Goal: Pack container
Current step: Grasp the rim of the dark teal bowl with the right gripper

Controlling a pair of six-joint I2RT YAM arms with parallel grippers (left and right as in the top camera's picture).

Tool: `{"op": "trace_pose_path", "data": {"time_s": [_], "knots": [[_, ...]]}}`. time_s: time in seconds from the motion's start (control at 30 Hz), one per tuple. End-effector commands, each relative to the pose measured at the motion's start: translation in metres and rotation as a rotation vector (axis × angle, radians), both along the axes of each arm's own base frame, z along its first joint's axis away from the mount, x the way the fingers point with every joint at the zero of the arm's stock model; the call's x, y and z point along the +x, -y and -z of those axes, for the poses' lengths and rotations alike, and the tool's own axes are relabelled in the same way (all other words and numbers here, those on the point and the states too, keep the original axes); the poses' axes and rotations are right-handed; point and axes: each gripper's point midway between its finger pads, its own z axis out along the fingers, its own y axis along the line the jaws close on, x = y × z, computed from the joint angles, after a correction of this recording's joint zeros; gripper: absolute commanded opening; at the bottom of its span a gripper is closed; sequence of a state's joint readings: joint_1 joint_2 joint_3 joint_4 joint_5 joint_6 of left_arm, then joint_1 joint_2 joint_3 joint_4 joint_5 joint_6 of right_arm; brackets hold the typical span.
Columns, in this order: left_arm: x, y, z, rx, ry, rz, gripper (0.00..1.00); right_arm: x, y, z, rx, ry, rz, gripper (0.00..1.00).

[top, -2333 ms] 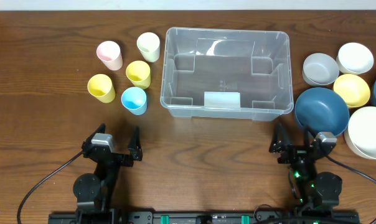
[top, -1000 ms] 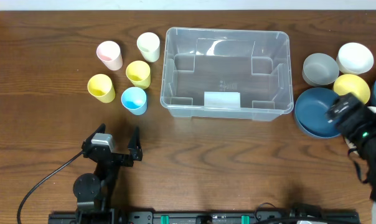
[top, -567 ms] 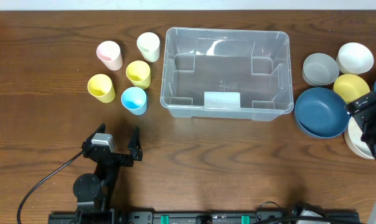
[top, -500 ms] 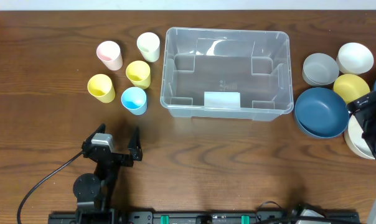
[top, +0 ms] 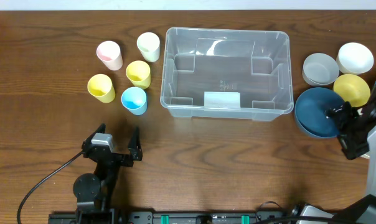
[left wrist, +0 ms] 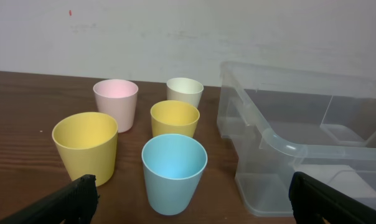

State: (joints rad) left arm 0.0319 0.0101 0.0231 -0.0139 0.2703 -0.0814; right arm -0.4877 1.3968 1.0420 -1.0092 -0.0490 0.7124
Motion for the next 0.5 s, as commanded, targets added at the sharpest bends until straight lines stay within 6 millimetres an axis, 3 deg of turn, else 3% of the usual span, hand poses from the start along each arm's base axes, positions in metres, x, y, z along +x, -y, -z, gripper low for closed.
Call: {"op": "trace_pose_path", "data": {"time_s": [0.0,0.47], "knots": [[0.000,0.000,0.016,-0.007,-0.046,0.001,0.98,-0.006,-0.002,0.017,0.021,-0.008,0.057,0.99],[0.000,0.000,0.016,-0.007,-0.046,0.001,0.98,-0.007,0.000,0.077,0.033,-0.067,0.102,0.99]]}}
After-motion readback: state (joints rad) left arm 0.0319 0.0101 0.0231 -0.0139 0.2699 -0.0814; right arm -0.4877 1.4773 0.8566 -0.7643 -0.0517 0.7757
